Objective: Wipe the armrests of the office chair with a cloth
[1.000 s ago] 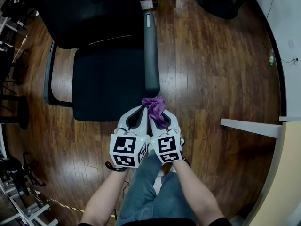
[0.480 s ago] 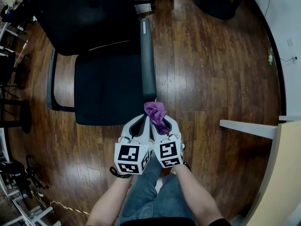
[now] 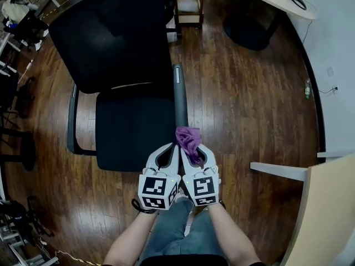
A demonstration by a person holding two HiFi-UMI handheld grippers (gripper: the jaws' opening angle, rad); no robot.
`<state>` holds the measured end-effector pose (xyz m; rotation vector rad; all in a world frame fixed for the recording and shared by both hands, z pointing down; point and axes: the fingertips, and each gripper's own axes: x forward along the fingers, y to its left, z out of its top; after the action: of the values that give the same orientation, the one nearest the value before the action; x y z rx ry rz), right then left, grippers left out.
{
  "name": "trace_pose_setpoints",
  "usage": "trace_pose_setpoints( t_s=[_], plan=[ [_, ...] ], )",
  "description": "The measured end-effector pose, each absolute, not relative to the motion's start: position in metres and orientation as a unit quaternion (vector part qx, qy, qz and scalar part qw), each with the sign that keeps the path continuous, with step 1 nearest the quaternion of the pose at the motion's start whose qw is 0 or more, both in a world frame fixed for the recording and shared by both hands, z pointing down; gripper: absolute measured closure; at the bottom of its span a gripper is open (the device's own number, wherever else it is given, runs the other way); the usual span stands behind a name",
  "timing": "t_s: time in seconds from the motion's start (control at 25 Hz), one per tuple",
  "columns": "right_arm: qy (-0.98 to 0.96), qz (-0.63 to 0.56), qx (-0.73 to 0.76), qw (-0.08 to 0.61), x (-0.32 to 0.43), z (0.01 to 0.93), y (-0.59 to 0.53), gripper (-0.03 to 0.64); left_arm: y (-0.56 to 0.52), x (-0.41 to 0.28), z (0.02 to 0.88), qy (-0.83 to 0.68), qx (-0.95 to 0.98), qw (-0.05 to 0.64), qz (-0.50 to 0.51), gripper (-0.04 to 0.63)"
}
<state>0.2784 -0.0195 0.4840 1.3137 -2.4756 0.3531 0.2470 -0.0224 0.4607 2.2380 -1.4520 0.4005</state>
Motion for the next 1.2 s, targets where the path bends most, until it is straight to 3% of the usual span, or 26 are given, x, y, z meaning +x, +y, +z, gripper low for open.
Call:
trace_pose_setpoints(
  t_s=[0.48,1.2],
  plan=[
    [-0.868,0.1,0.469,0.127,0.289,0.451,-0.15,0.515,-0.137,0.251,0.431,-0.534,0.812,0.192,0.136,0.591],
    [-0.895,0.15,0.385,0.171,0.29,0.534,-0.317,0.515,-0.285,0.258,0.481,-0.582,0.761,0.231,0.174,0.591]
  ],
)
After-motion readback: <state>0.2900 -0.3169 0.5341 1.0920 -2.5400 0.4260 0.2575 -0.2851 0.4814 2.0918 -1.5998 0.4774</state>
